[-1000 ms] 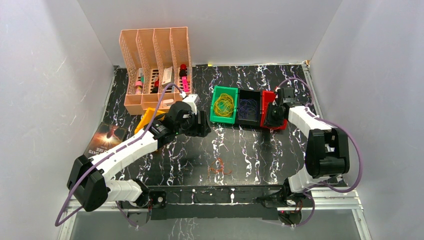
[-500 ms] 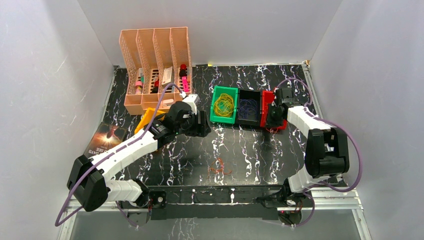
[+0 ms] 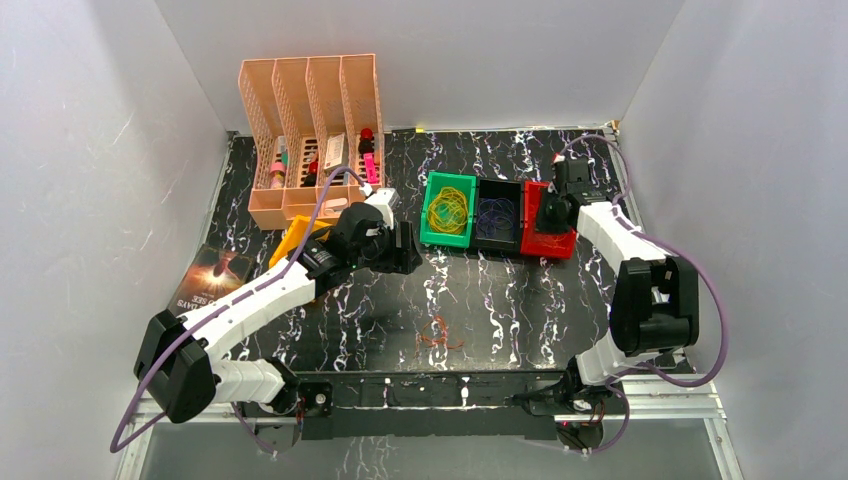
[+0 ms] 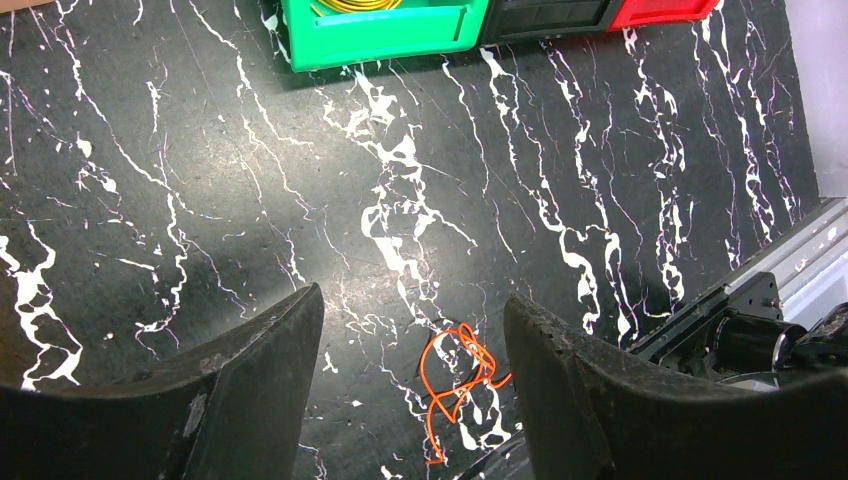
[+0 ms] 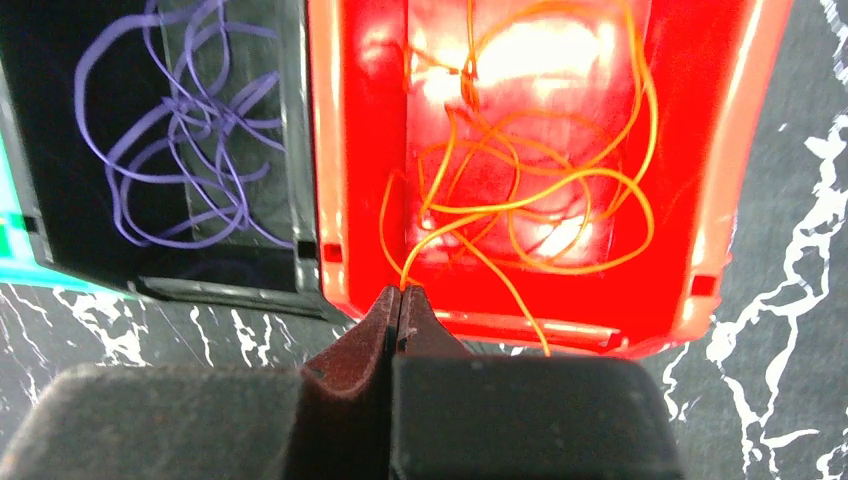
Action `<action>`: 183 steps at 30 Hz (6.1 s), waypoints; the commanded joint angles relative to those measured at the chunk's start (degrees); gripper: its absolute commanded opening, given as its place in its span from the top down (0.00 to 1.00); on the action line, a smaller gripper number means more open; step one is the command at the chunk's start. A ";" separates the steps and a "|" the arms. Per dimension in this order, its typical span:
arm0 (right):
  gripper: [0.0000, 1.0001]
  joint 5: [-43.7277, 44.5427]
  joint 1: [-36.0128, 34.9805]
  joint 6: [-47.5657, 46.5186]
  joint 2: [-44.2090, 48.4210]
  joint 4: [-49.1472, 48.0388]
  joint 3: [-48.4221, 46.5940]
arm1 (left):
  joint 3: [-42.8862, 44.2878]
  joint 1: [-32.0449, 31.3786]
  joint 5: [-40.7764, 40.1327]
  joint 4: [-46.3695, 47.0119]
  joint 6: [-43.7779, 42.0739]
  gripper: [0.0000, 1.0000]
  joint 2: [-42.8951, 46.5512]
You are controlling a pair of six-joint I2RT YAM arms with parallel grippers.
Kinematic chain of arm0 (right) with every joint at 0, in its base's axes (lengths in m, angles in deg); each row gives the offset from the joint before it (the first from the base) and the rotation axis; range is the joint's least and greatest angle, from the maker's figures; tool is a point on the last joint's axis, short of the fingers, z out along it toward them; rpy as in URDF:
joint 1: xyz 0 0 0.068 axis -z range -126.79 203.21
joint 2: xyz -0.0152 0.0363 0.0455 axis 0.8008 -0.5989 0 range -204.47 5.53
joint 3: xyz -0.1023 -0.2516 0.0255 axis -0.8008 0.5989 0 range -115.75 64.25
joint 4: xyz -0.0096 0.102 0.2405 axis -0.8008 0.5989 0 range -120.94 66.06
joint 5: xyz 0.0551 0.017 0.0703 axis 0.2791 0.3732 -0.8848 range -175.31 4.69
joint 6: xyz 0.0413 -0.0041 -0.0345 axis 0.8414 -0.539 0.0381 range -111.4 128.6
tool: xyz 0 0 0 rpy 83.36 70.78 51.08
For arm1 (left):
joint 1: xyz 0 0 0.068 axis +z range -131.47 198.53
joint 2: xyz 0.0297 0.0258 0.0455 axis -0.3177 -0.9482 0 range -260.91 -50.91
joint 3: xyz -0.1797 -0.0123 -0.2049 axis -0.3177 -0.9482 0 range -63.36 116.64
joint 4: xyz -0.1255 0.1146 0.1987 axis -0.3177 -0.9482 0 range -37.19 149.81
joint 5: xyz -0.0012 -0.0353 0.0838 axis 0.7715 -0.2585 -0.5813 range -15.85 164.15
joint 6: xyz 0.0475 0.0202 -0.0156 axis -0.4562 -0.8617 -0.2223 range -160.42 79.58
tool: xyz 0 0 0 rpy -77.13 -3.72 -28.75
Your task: Untangle the cables
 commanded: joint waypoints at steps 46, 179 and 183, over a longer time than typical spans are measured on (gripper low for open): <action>0.78 6.14 1.61 3.01 -10.96 -15.47 -6.45 | 1.54 0.12 -1.39 -3.91 -1.08 0.34 1.69; 1.00 20.39 -52.45 8.11 36.83 -20.49 25.87 | -19.43 0.20 -2.40 25.41 -4.45 0.25 18.29; 1.00 20.12 -52.45 9.36 34.43 -18.55 20.80 | -23.30 0.20 -0.22 30.80 -7.08 0.25 21.39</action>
